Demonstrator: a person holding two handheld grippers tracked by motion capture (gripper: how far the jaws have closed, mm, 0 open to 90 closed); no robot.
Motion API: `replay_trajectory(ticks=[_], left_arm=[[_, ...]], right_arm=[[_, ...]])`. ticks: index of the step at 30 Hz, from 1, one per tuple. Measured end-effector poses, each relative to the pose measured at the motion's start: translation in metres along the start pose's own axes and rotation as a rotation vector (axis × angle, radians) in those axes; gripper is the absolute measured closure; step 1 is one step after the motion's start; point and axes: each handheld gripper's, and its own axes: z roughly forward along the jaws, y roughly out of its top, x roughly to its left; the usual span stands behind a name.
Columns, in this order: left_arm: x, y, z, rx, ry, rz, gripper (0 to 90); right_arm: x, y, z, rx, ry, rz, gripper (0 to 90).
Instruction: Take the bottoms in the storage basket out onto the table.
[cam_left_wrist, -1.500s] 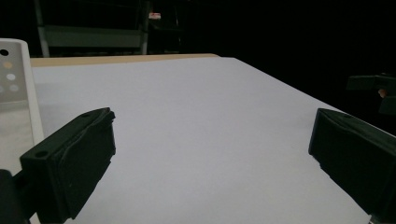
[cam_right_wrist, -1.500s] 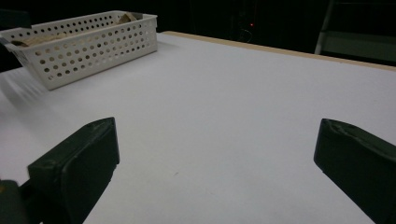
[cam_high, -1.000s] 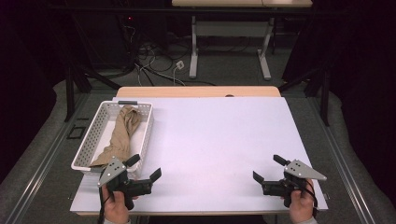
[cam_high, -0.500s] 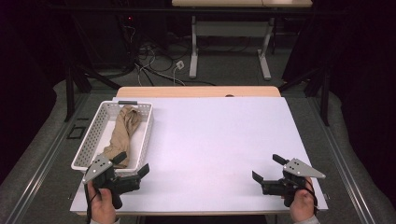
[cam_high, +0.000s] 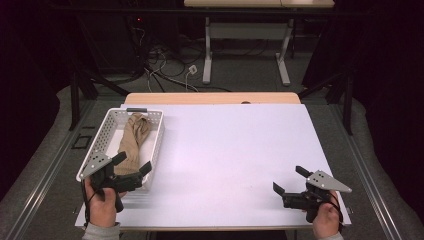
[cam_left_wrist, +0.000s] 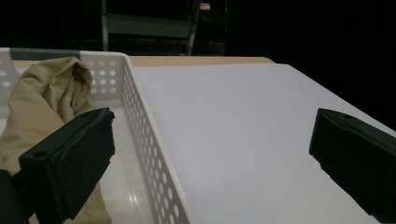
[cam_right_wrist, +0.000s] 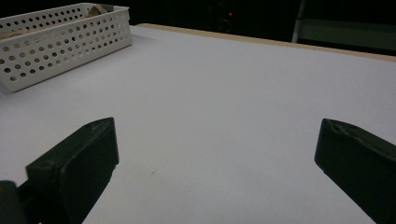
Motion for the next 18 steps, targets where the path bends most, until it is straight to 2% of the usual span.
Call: replay_trajectory(ticks=[5,12,14,18], left_arm=[[-0.001,0.010,0.002,0.014,0.012,0.027,0.0],[0.002,0.021,0.007,0.032,0.026,0.028,0.1],[0.003,0.025,0.008,0.037,0.012,0.029,0.0],[0.006,0.033,0.013,0.060,0.031,0.044,0.1]], right_arm=[[-0.001,-0.001,0.001,0.003,0.001,0.004,0.0],[0.000,-0.002,0.003,0.013,0.002,0.009,0.0],[0.000,-0.002,0.003,0.011,-0.002,0.012,0.0],[0.000,-0.002,0.005,0.018,-0.005,0.010,0.0]])
